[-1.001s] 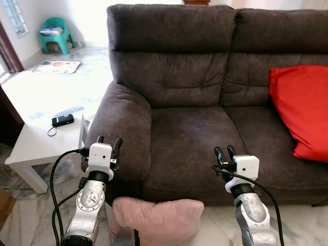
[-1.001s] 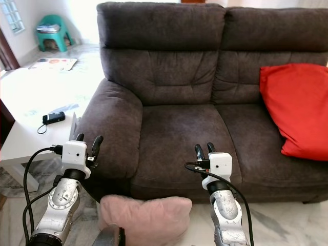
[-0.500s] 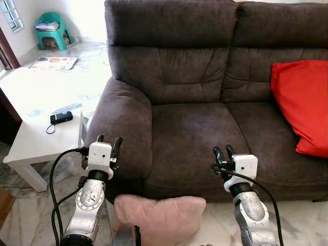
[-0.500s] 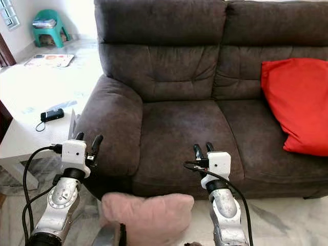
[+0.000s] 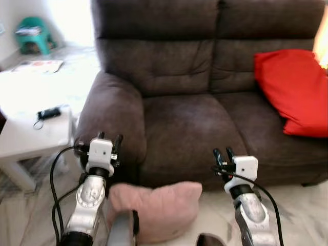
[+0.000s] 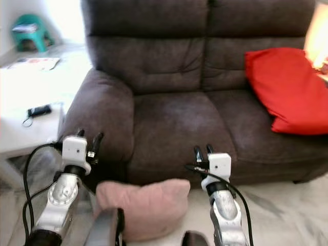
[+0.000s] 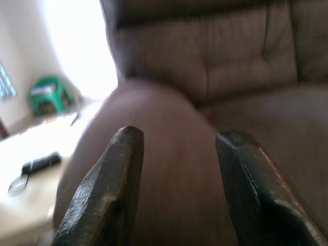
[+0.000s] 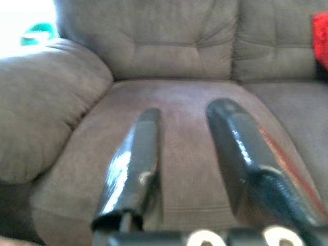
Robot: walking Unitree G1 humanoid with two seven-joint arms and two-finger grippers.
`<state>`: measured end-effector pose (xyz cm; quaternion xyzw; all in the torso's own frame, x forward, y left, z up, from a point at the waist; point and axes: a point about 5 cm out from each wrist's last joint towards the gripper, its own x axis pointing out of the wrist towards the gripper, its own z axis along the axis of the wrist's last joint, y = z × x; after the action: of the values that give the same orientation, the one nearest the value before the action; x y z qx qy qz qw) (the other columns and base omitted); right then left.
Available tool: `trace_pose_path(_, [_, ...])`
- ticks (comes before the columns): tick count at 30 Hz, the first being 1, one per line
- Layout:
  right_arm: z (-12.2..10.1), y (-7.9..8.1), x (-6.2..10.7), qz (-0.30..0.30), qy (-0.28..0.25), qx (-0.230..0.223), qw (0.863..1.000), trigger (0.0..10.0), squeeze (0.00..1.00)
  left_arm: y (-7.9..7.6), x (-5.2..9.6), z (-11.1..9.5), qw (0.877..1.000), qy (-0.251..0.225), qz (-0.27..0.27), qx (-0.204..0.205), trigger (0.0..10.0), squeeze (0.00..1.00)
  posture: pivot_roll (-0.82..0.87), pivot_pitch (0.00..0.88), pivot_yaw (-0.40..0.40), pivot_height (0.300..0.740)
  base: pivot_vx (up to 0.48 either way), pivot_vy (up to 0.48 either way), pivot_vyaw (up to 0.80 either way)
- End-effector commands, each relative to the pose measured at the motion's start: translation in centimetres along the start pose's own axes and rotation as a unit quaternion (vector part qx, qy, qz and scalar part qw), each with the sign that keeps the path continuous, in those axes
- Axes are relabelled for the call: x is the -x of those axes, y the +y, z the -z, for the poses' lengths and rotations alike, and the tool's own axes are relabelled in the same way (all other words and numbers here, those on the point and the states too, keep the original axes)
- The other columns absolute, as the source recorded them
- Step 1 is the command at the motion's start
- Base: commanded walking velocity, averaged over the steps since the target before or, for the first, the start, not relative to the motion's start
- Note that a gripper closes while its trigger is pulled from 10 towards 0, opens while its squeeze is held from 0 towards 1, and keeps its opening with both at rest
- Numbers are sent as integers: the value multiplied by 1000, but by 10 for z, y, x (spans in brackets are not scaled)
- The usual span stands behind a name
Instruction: Move the pillow to the sofa from floor
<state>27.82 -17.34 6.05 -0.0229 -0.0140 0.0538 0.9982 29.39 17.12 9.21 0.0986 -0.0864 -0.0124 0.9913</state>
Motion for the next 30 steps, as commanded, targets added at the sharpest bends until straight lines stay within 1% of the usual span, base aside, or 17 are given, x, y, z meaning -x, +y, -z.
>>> trace_pose_path(1, [-2,4,-1,-6,-4,-5,1000,10000,0,2,-4,-3,1000,-2,3,-5,10000,0,62,0,-16,585,0,0,0])
trace_pose_path(9, [-2,8,0,-24,-7,6,1000,10000,0,1,-3,-2,1000,1,6,-4,10000,0,60,0,-15,585,0,0,0])
trace_pose_path(19, [-2,6,1,-26,-6,7,1000,10000,0,2,-3,0,1000,5,8,-6,10000,0,62,0,-14,585,0,0,800])
trace_pose_path(21, [-1,6,0,-25,-5,8,1000,10000,0,3,-3,0,1000,5,9,-6,10000,0,61,0,-12,585,0,0,400])
trace_pose_path(24, [-1,5,0,-20,-4,1,1000,10000,0,2,-3,0,1000,7,12,-6,10000,0,60,0,-11,585,0,0,0])
trace_pose_path(30, [-1,4,0,-20,-2,3,1000,10000,0,0,-4,1,1000,10,18,-5,10000,0,60,0,-12,585,0,0,0])
